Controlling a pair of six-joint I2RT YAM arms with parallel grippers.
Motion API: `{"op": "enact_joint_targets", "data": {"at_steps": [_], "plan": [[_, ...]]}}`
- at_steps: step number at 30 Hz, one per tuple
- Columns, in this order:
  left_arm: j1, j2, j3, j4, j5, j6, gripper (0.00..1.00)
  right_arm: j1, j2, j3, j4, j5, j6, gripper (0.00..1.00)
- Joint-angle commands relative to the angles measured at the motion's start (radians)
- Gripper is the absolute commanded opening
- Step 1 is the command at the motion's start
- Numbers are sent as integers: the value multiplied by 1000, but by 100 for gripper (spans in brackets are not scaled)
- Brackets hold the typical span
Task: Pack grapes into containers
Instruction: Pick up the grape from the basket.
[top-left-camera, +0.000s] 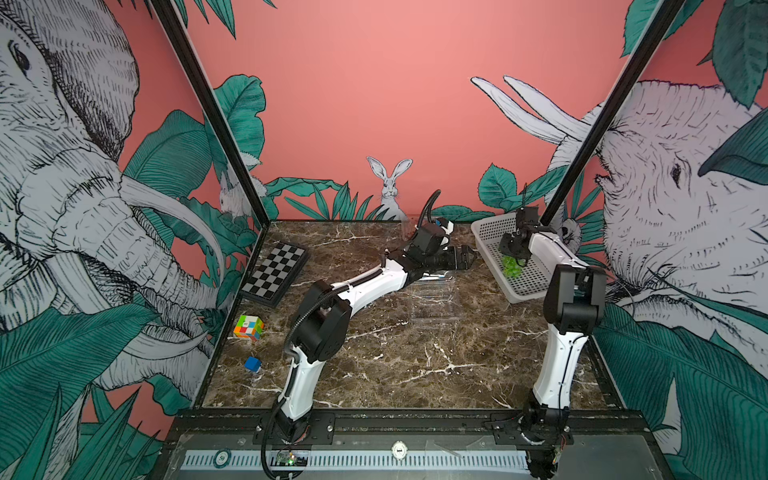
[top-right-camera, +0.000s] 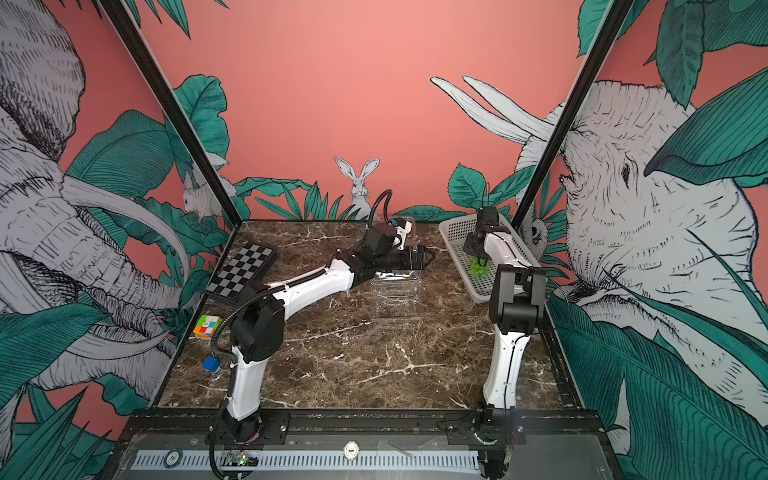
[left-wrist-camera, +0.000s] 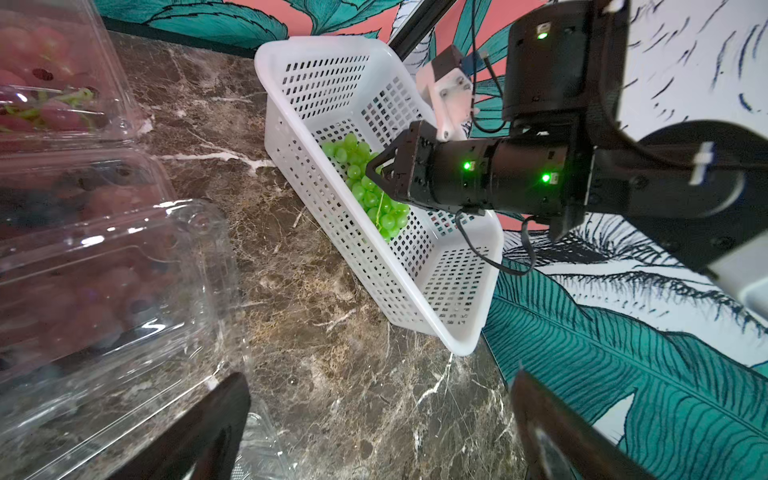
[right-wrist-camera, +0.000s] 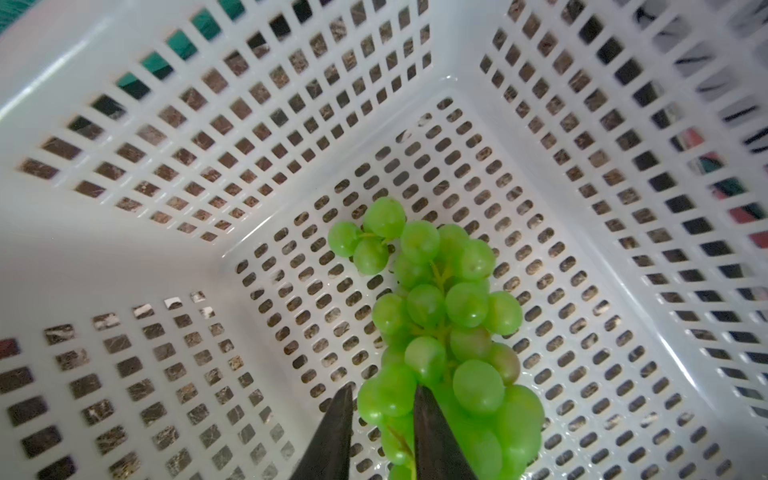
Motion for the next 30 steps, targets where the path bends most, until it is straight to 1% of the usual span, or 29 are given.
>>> {"op": "enact_joint_targets", "data": {"at_steps": [1,3,5,7,11,14,21,27,30], "plan": [[-8,-7,46,-42,-4,25,99,-2,16,18,-3,-4,2,23],[-8,-5,53,-51,-6,28,99,-4,19,18,-2,-2,1,17],[-8,1,56,-52,-6,26,99,-6,17,12,-2,-2,4,15],[-8,8,63,-51,-1,18,99,-10,9,0,4,-6,9,8],[-8,15,69,-48,3,10,99,-12,-30,-44,26,-16,26,0],[-8,11,71,-50,4,11,99,-17,-77,-89,43,-44,42,0],[-8,-10,71,-73,4,31,99,-17,-274,-250,129,-86,94,0],[-8,-53,11,-36,-1,26,99,-17,-447,-395,214,-112,139,0],[-8,-72,-27,-14,0,19,99,-17,-516,-438,240,-128,155,0]]}}
